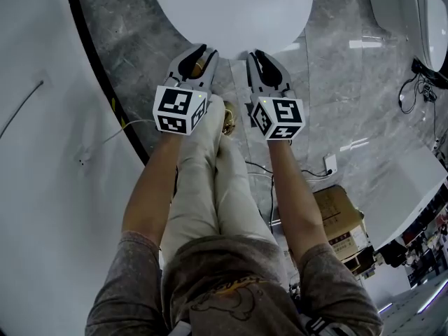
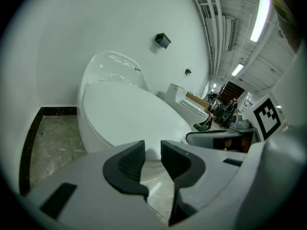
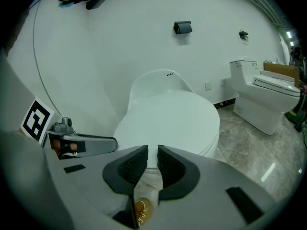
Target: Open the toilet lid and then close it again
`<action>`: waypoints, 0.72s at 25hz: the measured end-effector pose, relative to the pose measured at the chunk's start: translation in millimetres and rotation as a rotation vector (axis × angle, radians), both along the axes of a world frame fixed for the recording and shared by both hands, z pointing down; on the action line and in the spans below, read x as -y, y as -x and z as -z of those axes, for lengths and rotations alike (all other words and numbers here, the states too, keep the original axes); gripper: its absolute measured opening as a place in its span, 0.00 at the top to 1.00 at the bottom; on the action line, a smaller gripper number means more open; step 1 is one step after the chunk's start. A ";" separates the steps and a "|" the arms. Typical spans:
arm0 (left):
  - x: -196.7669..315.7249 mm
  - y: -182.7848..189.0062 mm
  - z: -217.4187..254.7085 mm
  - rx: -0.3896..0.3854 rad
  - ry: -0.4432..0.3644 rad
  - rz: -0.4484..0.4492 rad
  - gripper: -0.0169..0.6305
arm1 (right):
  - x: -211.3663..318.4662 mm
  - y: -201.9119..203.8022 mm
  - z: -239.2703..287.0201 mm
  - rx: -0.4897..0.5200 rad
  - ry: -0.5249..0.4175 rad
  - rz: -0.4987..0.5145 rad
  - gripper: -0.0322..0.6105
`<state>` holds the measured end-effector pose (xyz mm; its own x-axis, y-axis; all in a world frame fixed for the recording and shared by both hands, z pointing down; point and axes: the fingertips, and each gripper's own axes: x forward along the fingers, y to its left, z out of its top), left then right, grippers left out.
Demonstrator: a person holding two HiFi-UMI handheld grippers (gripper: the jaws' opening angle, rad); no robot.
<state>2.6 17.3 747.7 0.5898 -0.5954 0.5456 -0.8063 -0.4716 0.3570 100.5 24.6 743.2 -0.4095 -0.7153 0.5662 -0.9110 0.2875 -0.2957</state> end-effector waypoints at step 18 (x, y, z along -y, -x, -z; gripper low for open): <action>-7.6 0.5 382.7 -0.053 -0.244 -0.044 0.84 | -7.9 -9.5 376.6 0.099 -0.228 0.080 0.83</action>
